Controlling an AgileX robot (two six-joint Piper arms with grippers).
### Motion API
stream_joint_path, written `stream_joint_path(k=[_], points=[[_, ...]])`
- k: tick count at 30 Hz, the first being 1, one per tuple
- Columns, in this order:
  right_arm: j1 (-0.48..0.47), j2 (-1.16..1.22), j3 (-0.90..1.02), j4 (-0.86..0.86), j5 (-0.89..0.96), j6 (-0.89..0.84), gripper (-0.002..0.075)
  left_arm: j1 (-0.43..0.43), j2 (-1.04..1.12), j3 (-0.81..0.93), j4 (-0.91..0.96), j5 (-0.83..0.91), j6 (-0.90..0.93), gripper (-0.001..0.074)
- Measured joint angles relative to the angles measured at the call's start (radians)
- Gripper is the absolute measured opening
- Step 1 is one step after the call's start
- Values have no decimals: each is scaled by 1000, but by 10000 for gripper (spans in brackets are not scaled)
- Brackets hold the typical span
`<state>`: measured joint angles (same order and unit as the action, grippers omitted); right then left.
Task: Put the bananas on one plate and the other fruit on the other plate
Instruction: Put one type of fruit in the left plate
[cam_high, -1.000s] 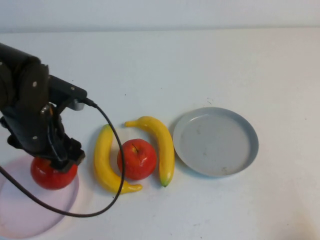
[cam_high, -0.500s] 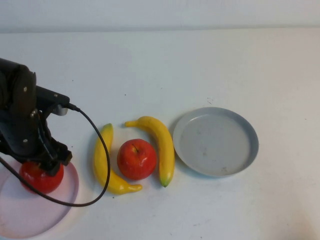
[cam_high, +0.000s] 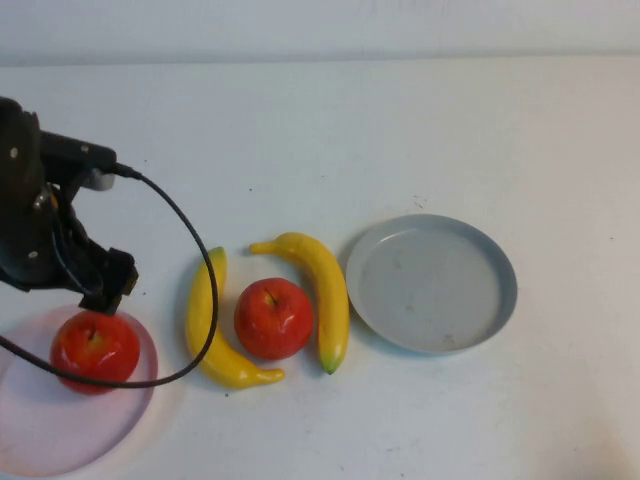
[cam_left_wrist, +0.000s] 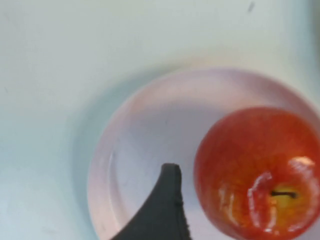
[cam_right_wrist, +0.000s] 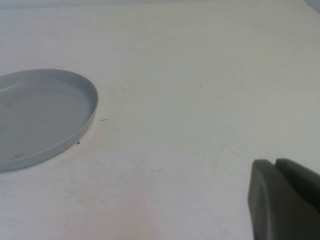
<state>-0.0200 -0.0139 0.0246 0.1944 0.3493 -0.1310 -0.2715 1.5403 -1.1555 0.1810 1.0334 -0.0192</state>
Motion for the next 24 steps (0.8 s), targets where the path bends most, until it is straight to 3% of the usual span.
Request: stream_joint_path(k=[5,13,24], points=[[0,0,0,0,0,0,-17,-96,-50,-59,-2,-4,19,668],[0,0,0,0,0,0,-17,-290,67,-150,-118,-102,240,668],[0,0,0,0,0,0,-17,-342,243,-217,-131,-100,285,669]])
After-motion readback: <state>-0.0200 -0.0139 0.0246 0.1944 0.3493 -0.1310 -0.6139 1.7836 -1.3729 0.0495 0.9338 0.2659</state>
